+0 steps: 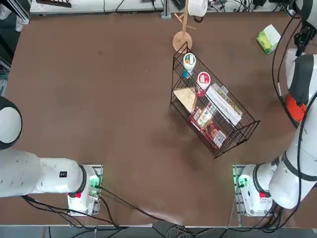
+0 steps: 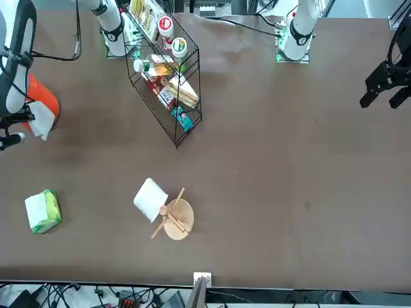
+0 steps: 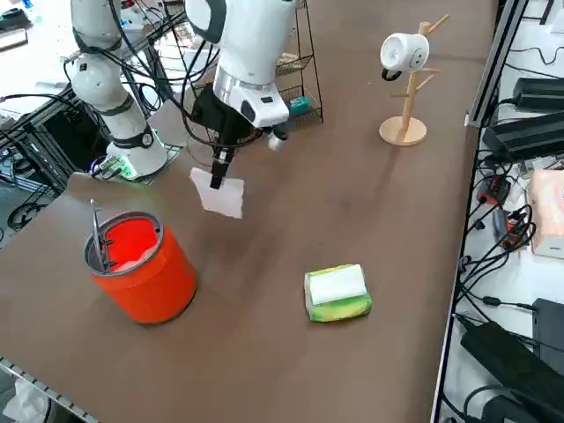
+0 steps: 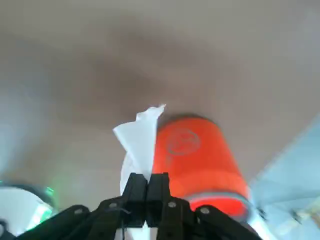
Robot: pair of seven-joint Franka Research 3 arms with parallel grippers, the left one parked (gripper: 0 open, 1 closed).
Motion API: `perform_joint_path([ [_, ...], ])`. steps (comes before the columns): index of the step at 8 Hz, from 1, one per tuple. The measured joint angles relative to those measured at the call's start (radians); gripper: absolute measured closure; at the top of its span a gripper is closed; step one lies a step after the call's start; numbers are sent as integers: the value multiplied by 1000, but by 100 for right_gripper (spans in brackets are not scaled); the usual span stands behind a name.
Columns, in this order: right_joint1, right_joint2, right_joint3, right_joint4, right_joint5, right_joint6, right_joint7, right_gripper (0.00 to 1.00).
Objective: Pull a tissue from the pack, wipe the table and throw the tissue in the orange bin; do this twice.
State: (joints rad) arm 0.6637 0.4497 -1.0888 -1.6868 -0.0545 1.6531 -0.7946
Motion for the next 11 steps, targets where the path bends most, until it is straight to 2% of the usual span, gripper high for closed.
perform_joint_path([
  [2,1,2,-2,12,-139,-11,-13,99],
  [6,-13,2,-44,12,-275,-26,-75,99],
  [11,-70,25,-46,-42,-297,-33,-111,99],
])
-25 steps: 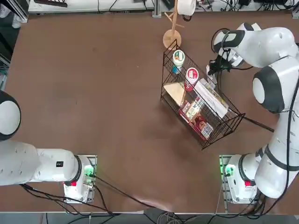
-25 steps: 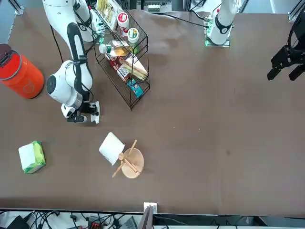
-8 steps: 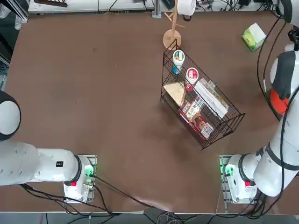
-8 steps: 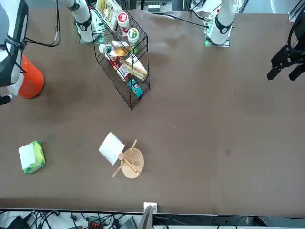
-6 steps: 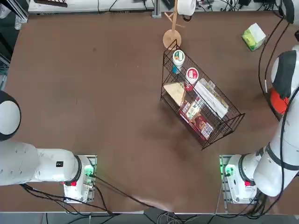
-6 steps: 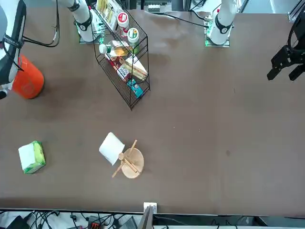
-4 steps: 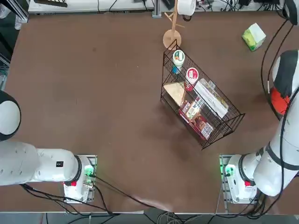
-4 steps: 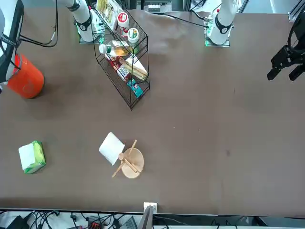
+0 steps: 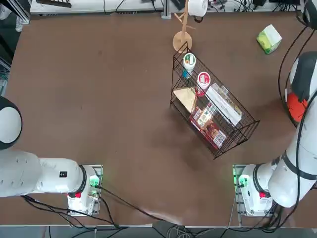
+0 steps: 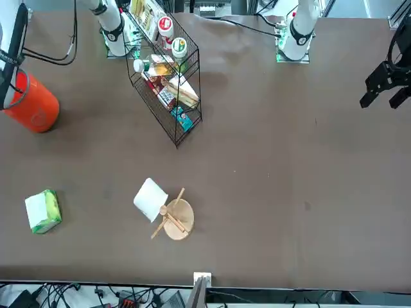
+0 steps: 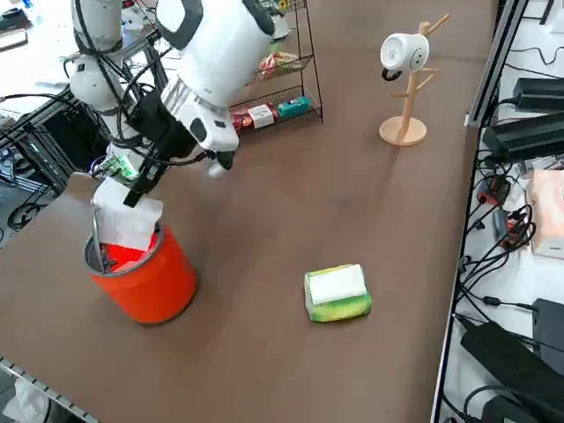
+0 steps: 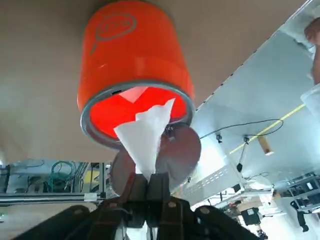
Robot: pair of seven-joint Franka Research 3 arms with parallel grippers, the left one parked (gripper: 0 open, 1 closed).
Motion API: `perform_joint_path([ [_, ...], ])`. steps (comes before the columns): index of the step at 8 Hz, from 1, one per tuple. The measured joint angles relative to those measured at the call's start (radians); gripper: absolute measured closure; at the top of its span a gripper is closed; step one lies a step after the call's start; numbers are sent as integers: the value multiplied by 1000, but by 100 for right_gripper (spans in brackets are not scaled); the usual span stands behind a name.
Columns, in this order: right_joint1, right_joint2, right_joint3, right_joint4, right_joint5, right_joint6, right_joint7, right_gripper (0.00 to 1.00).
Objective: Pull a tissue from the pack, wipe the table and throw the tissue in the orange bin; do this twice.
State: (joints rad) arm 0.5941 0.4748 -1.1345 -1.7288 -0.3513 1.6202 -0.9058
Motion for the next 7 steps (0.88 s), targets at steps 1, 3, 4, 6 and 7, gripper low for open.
perform_joint_path([
  [1,-4,8,0,-22,0,5,0,99],
  [3,-3,18,7,-70,0,32,0,98],
  [4,-3,25,8,-97,0,70,0,97],
  [6,-17,33,8,-137,0,142,1,94],
  [7,-27,33,8,-143,0,155,1,81],
])
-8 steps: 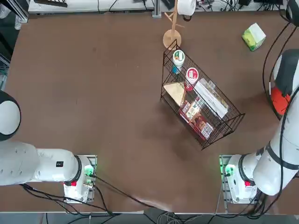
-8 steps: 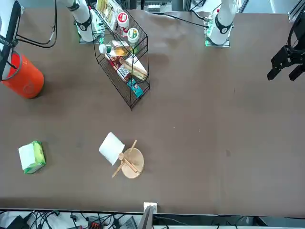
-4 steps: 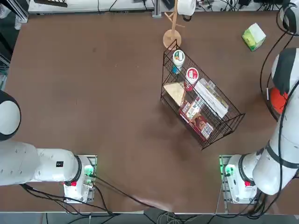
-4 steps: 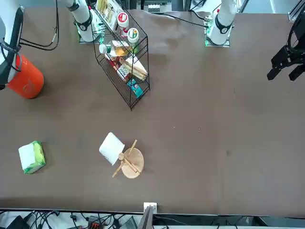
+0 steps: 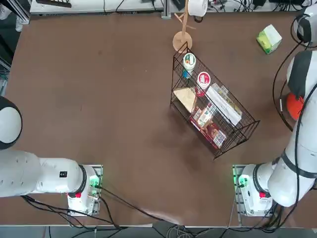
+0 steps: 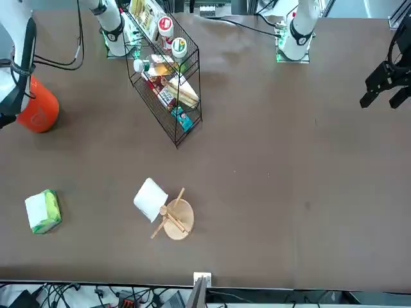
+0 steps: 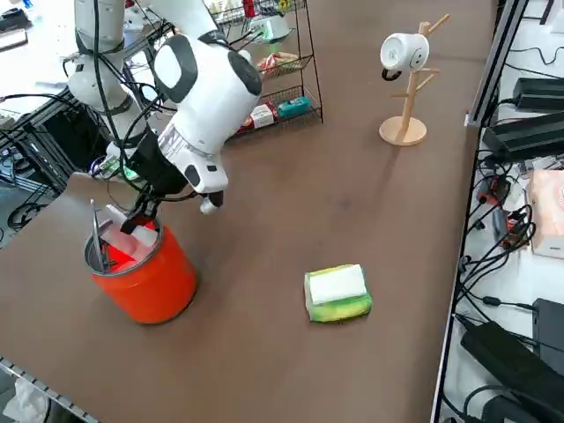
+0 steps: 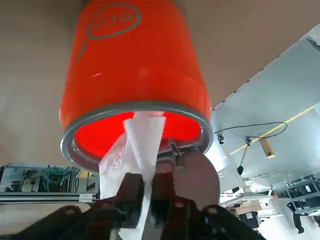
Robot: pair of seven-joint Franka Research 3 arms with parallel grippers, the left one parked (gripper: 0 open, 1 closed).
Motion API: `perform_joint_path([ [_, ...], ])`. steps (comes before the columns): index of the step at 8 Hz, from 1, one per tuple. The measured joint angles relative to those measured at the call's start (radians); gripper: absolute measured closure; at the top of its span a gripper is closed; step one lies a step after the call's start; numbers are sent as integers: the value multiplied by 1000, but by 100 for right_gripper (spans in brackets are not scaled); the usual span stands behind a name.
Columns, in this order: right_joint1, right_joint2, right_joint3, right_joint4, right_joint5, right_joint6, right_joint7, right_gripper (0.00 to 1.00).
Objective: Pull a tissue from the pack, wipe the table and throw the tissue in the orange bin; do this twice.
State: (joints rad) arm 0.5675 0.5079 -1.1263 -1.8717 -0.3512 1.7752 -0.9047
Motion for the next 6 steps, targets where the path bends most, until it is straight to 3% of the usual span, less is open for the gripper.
perform_joint_path([
  [4,0,0,5,0,0,7,0,5],
  [6,14,-4,6,44,18,-3,0,0],
])
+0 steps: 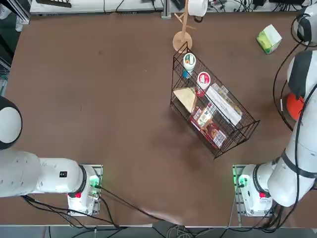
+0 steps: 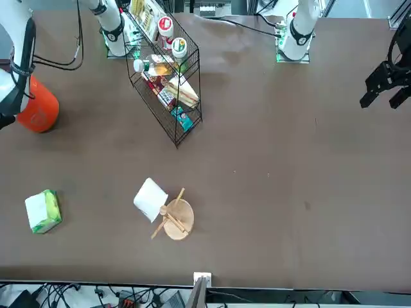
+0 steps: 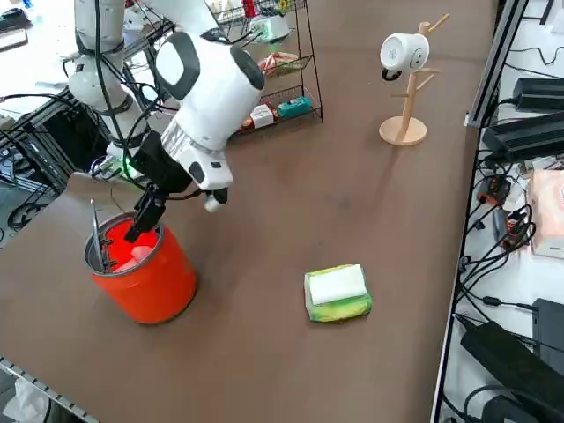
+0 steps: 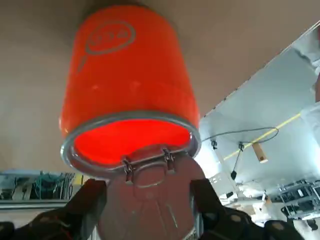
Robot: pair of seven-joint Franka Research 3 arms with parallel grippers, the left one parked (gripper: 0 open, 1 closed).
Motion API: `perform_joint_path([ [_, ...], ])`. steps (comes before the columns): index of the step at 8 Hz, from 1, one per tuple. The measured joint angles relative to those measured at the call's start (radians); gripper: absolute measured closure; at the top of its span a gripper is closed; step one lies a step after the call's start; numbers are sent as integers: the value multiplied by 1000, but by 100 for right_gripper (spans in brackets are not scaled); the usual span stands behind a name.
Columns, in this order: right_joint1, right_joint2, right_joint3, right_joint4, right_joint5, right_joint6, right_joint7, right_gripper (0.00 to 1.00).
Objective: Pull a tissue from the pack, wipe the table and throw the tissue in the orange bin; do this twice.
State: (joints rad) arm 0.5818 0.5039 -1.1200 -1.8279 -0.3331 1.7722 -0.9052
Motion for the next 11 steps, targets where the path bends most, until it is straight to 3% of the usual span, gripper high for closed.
perform_joint_path([
  [3,71,-9,-3,248,173,-168,9,0],
  [5,83,-16,-6,387,354,-222,69,0],
  [8,119,-19,-10,447,568,-237,236,0],
  [11,127,-40,3,513,654,-244,351,0],
])
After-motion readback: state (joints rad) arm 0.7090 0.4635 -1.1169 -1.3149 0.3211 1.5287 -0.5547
